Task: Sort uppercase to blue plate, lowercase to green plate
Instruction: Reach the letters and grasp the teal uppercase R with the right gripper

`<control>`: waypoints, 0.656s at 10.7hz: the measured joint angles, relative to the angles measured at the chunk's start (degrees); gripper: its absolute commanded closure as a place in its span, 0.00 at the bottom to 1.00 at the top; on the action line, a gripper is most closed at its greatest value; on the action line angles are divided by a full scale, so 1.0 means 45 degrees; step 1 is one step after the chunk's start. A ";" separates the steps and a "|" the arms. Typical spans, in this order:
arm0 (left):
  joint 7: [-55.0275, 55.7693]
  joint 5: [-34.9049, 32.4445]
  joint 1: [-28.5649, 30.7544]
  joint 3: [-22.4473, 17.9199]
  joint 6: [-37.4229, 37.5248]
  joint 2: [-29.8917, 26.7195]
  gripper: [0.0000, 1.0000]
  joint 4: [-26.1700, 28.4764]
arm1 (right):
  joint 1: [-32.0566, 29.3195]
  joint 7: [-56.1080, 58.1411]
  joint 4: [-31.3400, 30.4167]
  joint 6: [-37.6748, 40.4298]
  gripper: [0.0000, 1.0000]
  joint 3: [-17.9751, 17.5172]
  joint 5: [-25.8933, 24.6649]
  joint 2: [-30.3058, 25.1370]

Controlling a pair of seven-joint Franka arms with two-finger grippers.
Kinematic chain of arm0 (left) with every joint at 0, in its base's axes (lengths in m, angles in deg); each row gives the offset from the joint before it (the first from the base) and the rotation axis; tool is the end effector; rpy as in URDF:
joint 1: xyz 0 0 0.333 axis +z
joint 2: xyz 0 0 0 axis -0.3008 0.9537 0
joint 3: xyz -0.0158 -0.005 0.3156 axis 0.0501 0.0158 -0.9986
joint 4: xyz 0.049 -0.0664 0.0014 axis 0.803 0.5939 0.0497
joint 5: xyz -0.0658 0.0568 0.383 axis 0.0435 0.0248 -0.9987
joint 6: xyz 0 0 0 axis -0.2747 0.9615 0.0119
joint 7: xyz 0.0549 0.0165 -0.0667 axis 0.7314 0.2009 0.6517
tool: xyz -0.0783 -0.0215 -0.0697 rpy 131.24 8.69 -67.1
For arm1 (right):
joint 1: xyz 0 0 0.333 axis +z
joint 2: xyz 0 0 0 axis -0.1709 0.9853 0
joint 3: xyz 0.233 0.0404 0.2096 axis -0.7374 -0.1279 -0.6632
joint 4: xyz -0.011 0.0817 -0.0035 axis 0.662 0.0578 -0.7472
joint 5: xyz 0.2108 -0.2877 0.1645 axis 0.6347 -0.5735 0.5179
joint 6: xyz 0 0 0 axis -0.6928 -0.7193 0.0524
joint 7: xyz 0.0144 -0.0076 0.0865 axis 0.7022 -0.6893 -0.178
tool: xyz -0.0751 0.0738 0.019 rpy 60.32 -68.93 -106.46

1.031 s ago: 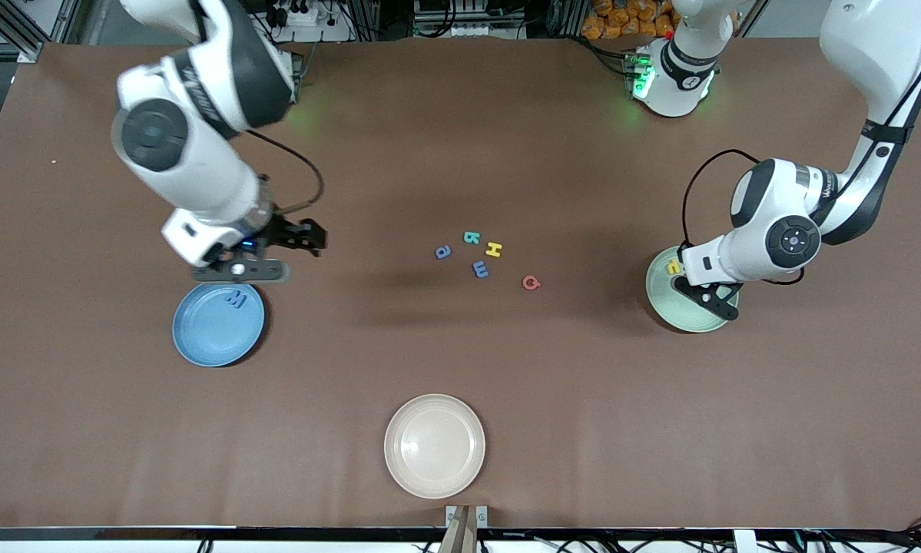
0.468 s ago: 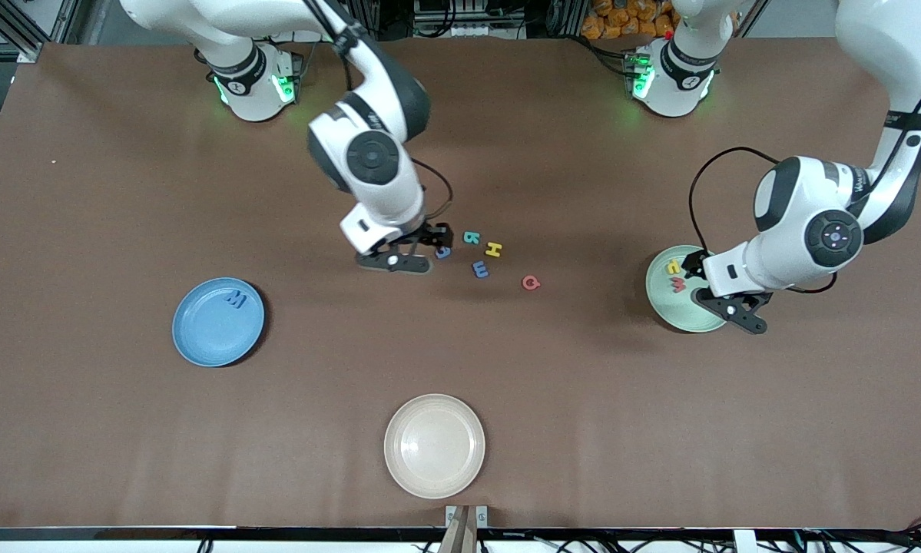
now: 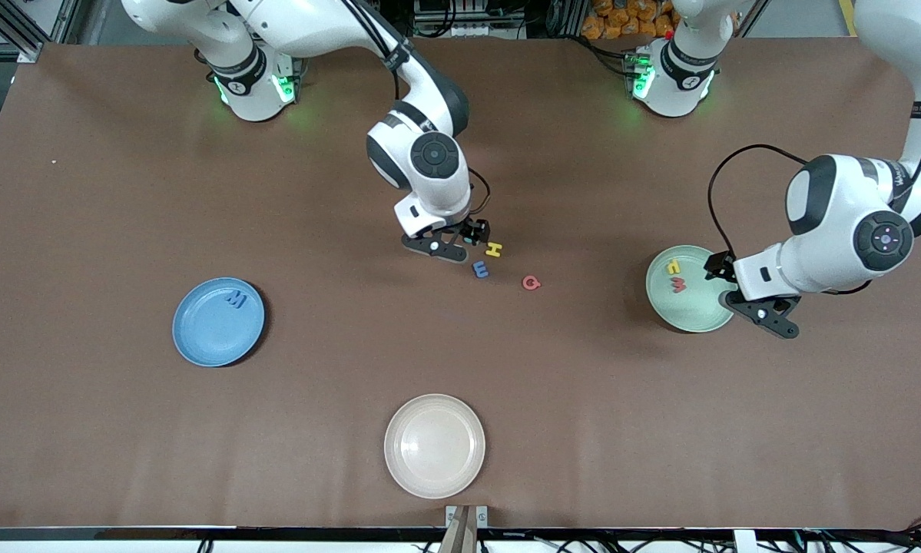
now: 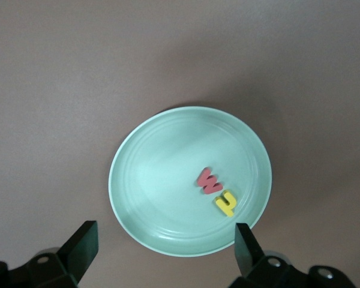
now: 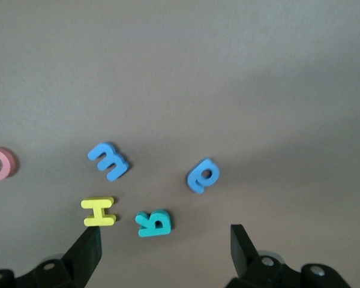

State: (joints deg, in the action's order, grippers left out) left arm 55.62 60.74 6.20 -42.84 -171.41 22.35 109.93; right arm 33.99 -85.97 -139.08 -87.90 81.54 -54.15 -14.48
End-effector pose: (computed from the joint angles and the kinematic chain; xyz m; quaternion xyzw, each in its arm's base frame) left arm 0.5974 -0.0270 0.3213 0.9578 -0.2782 -0.0663 0.0273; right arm 0.4467 0.5075 0.2542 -0.9862 0.1586 0.0447 0.0176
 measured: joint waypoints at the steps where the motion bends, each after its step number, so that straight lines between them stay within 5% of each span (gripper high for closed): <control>1: -0.0336 0.0016 0.0004 -0.0153 0.0001 0.0000 0.01 -0.0002 | 0.0153 -0.0152 0.0002 -0.0226 0.13 -0.0003 0.0000 0.0175; 4: -0.1377 0.0023 0.0001 -0.0715 0.0001 0.0005 0.35 -0.0223 | 0.0486 -0.0440 0.0002 -0.0844 0.17 -0.0011 -0.0017 0.0646; 7: -0.1476 0.0024 -0.0032 -0.0843 0.0001 0.0056 0.42 -0.0377 | 0.0790 -0.0515 0.0005 -0.1012 0.22 -0.0013 -0.0203 0.0939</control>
State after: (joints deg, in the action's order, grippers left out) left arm 48.98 60.85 6.05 -46.63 -171.41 22.60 108.23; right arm 37.54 -88.29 -139.06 -92.45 81.48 -55.06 -10.25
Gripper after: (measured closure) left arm 0.388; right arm 0.194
